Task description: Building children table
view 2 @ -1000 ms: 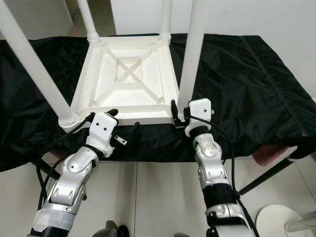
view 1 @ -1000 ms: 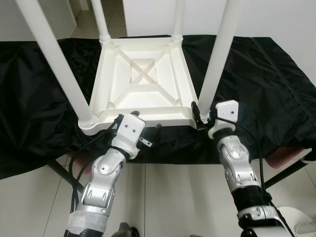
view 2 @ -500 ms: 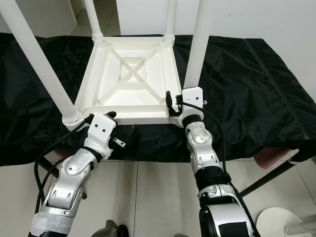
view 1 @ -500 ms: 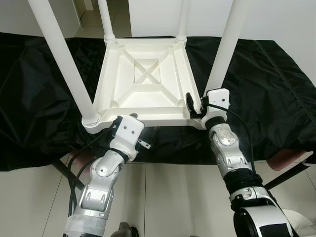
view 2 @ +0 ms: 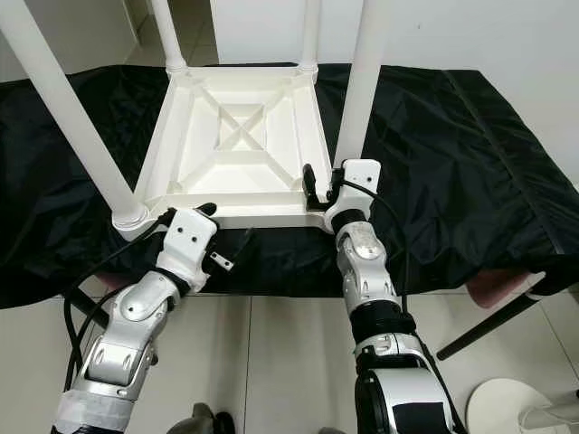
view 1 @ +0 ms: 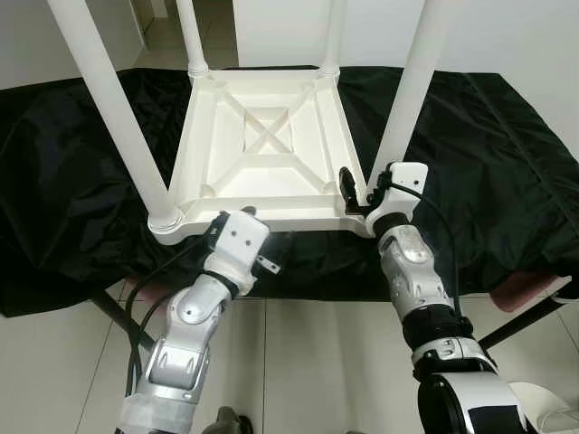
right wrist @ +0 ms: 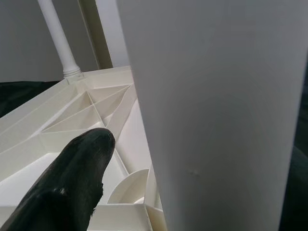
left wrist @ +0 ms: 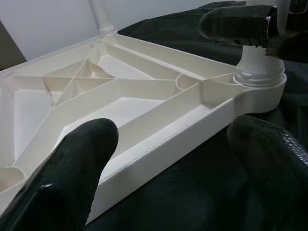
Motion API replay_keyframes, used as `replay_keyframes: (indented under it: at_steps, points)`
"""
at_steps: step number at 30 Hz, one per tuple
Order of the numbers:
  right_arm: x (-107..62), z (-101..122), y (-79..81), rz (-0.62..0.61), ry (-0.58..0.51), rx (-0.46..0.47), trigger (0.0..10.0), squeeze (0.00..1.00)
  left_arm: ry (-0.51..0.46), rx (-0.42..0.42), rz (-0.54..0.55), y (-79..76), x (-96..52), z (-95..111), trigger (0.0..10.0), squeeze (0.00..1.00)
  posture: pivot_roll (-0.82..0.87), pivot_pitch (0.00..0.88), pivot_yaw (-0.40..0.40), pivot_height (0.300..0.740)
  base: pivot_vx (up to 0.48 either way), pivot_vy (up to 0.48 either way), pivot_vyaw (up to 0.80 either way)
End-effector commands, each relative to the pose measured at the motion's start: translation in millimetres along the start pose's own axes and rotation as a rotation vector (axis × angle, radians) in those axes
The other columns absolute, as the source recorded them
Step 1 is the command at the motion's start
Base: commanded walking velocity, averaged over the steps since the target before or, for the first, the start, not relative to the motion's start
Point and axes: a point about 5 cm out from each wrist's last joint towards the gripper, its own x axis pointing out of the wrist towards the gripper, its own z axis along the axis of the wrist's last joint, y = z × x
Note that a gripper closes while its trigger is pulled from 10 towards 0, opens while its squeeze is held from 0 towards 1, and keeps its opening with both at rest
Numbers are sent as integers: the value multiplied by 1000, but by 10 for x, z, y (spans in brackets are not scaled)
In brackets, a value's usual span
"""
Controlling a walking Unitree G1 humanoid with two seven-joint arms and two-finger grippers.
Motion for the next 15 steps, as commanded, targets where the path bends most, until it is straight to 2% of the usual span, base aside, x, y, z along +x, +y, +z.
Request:
replay_keyframes:
  at_steps: [1, 3, 4, 5, 7, 8, 11, 12, 13, 14, 15]
  points:
    - [34, -4, 57, 23, 18, 40, 10000, 0, 18, 0, 26, -4, -13, -21, 10000, 0, -37, 79, 21, 740, 0, 0, 0]
    - [62, 20, 62, 35, 14, 33, 10000, 0, 16, -2, 28, -7, -1, -11, 10000, 0, -36, 78, 21, 740, 0, 0, 0]
    - [70, 35, 68, 44, 6, 15, 6000, 0, 16, -4, 32, -3, 5, -11, 10000, 0, -36, 76, 19, 740, 0, 0, 0]
    - [74, 44, 72, 50, 0, 1, 4824, 0, 17, -6, 35, 0, 9, -11, 10000, 0, -36, 76, 19, 740, 0, 0, 0]
    - [74, 44, 72, 50, 0, 1, 4824, 0, 17, -6, 35, 0, 9, -11, 10000, 0, -36, 76, 19, 740, 0, 0, 0]
    - [78, 50, 75, 53, -4, -9, 3490, 0, 16, -5, 37, 1, 12, -11, 10000, 0, -37, 75, 18, 740, 0, 0, 0]
    - [78, 50, 75, 53, -4, -9, 3490, 0, 16, -5, 37, 1, 12, -11, 10000, 0, -37, 75, 18, 740, 0, 0, 0]
    - [82, 56, 81, 57, -6, -17, 1961, 0, 17, -5, 38, 2, 14, -11, 10000, 0, -37, 75, 17, 740, 0, 0, 0]
    - [82, 56, 81, 57, -6, -17, 1961, 0, 17, -5, 38, 2, 14, -11, 10000, 0, -37, 75, 17, 740, 0, 0, 0]
    - [91, 70, 80, 53, -9, -28, 4078, 0, 15, -6, 40, 1, 16, -8, 10000, 0, -37, 76, 16, 740, 0, 0, 0]
    - [91, 70, 80, 53, -9, -28, 4078, 0, 15, -6, 40, 1, 16, -8, 10000, 0, -37, 76, 16, 740, 0, 0, 0]
